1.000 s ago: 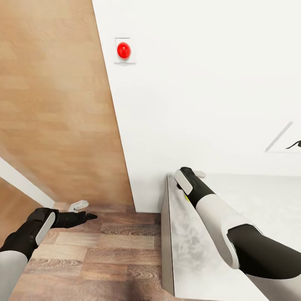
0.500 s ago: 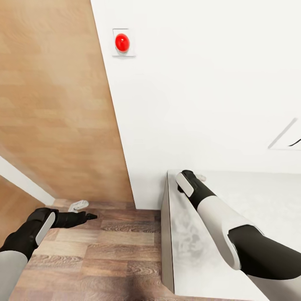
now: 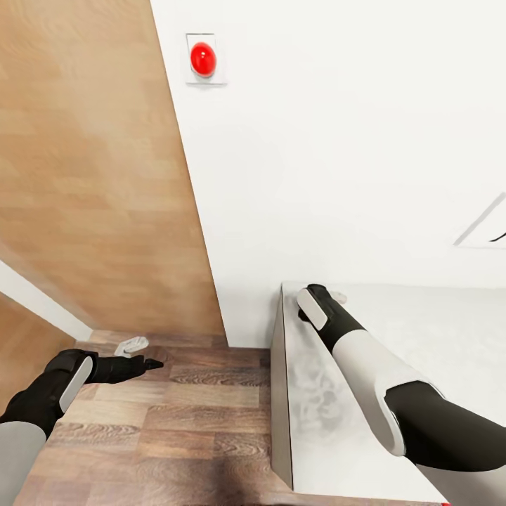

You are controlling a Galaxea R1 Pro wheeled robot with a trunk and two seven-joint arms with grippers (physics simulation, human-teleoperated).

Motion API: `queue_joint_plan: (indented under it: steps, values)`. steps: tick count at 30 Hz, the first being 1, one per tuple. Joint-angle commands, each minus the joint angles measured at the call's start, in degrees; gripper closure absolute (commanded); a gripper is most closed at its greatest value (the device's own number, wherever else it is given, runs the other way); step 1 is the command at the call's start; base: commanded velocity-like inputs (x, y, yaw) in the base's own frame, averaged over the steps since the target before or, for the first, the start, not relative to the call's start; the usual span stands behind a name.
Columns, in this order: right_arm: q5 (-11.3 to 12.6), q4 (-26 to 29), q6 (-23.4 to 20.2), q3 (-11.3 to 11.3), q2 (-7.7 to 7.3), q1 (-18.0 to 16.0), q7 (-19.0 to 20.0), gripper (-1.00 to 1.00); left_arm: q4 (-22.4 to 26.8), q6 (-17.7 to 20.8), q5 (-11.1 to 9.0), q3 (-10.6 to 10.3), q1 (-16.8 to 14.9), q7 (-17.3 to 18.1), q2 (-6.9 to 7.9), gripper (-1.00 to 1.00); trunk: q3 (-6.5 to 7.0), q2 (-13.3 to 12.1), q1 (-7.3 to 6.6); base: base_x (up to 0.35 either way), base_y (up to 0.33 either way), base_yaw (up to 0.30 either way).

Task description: Put all the toys in the child's room - the three board games (two on the bed and one on the table), the two jigsaw puzzles on the table, and the tennis ball on the table - inside the toy box on the table in the child's room.

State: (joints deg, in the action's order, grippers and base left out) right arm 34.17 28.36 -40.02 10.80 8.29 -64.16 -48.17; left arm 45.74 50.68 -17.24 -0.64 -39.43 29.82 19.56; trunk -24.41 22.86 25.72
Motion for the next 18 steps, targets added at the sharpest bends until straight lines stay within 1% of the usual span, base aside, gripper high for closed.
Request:
queue_joint_plan:
  steps: [1,18]
  values:
    - [0.02,-3.31,-0.19,0.37,-0.06,-0.01,-0.34,-1.0,0.05,0.3,-0.11,-0.07,-0.04,0.06,0.04,-1.0,-0.13,0.06,0.06,0.0,0.0,0.0]
    - [0.02,-3.31,-0.23,0.28,-0.2,0.0,-0.44,-1.0,0.05,0.3,-0.14,-0.07,-0.04,0.06,0.04,-1.0,-0.18,0.06,0.06,0.0,0.0,0.0]
